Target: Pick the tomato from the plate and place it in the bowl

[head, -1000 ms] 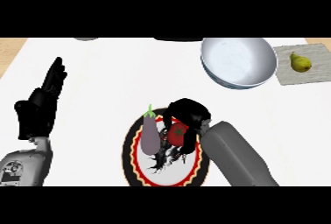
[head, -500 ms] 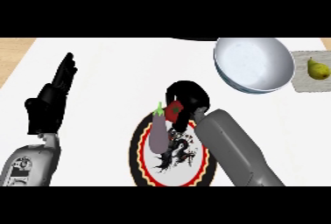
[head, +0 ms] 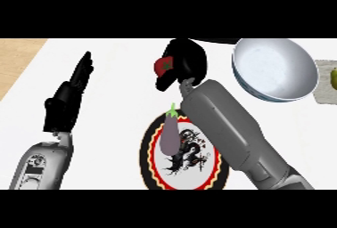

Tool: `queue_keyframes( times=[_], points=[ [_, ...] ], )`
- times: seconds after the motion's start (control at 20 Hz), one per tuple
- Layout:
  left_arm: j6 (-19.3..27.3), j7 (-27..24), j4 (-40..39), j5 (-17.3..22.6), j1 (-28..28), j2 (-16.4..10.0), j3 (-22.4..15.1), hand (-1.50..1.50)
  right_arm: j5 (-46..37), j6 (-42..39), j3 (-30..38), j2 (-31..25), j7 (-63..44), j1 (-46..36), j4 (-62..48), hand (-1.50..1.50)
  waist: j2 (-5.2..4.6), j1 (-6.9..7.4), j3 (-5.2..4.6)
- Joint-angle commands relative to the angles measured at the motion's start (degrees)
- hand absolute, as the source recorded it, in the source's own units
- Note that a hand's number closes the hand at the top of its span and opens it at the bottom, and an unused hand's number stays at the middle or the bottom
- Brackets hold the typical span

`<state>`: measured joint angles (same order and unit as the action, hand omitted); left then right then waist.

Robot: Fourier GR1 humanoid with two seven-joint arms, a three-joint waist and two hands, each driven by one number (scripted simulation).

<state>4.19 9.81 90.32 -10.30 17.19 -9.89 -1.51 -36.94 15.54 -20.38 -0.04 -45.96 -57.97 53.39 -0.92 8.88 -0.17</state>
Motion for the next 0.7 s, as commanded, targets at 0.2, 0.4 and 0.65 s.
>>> queue_keyframes(
  times=[0.2, 0.4, 0.65],
  points=[
    [0.3, 0.1, -2.3, -0.4, 1.3, -1.2, 1.7, 0.0, -7.4, 15.5, -6.0, 0.0, -24.0, -15.1, -6.5, 1.5, 0.48, -1.73, -0.18],
    [-0.1, -0.3, -2.3, 0.2, 0.0, -1.3, 2.0, 0.0, -10.1, 20.0, -7.0, 0.0, -28.3, -17.5, -11.6, 1.5, 0.29, -2.51, -0.11],
    [1.3, -0.7, -1.9, 0.2, 0.3, -1.7, 3.9, 0.0, -12.5, 25.2, -4.1, 0.0, -27.7, -17.7, -15.5, 1.5, 0.46, -5.06, 0.04]
  ],
)
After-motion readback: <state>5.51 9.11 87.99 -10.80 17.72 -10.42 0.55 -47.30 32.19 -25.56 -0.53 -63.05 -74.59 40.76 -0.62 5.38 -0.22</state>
